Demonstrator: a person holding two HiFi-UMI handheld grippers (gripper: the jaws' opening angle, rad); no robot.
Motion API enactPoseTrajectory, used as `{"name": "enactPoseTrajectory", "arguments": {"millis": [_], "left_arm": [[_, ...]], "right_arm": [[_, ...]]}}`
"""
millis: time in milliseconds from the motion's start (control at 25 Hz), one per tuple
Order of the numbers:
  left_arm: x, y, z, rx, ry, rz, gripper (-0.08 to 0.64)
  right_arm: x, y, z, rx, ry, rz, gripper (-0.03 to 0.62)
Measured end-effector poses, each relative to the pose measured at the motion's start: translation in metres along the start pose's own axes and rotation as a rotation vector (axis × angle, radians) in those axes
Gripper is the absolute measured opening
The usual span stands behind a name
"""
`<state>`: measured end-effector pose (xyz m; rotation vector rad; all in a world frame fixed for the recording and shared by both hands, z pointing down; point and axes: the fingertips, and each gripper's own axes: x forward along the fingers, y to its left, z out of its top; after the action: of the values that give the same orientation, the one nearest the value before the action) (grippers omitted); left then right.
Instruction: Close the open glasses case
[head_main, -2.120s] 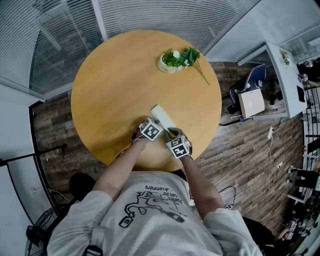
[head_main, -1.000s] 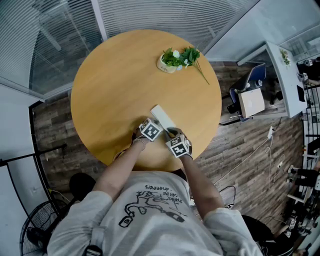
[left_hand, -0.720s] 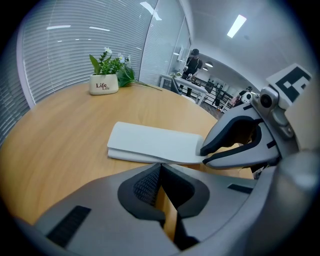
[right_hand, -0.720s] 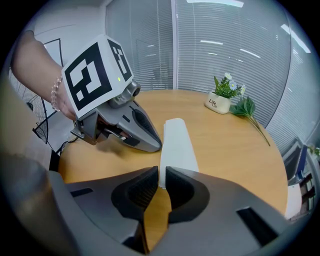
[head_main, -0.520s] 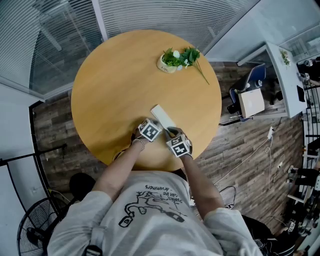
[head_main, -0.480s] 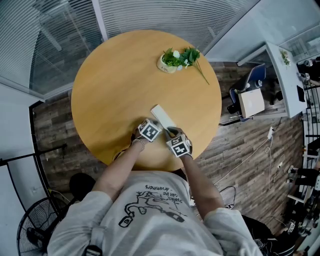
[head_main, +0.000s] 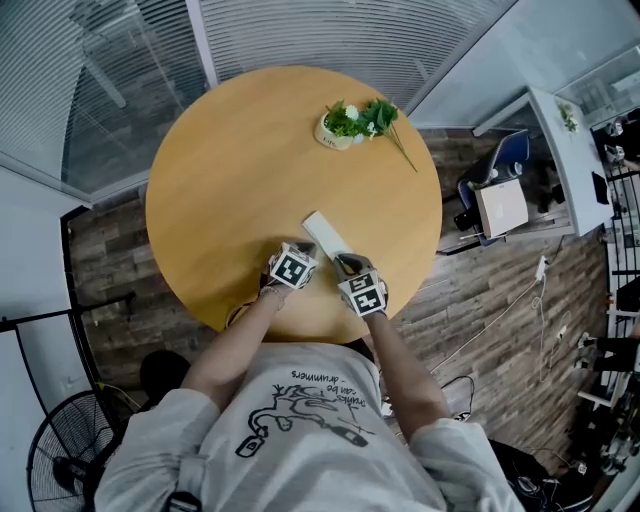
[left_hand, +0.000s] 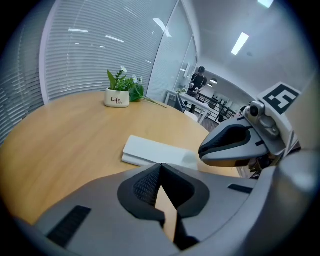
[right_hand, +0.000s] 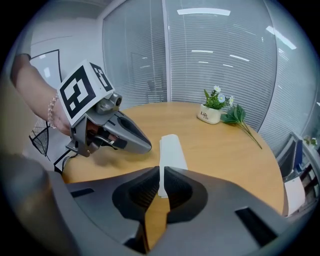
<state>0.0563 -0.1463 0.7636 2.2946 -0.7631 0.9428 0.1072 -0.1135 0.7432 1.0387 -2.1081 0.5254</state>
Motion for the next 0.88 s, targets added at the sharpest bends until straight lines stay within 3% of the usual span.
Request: {"name": "enactPoseTrajectory", "arguments": {"millis": [880], "left_arm": [[-0.119,-0.042,0.065,-0.030,-0.328,-0.002,0.018]], "right_arm": [[-0.105,0.007,0.075,0.102,-0.242,-0.039,0.015]]}}
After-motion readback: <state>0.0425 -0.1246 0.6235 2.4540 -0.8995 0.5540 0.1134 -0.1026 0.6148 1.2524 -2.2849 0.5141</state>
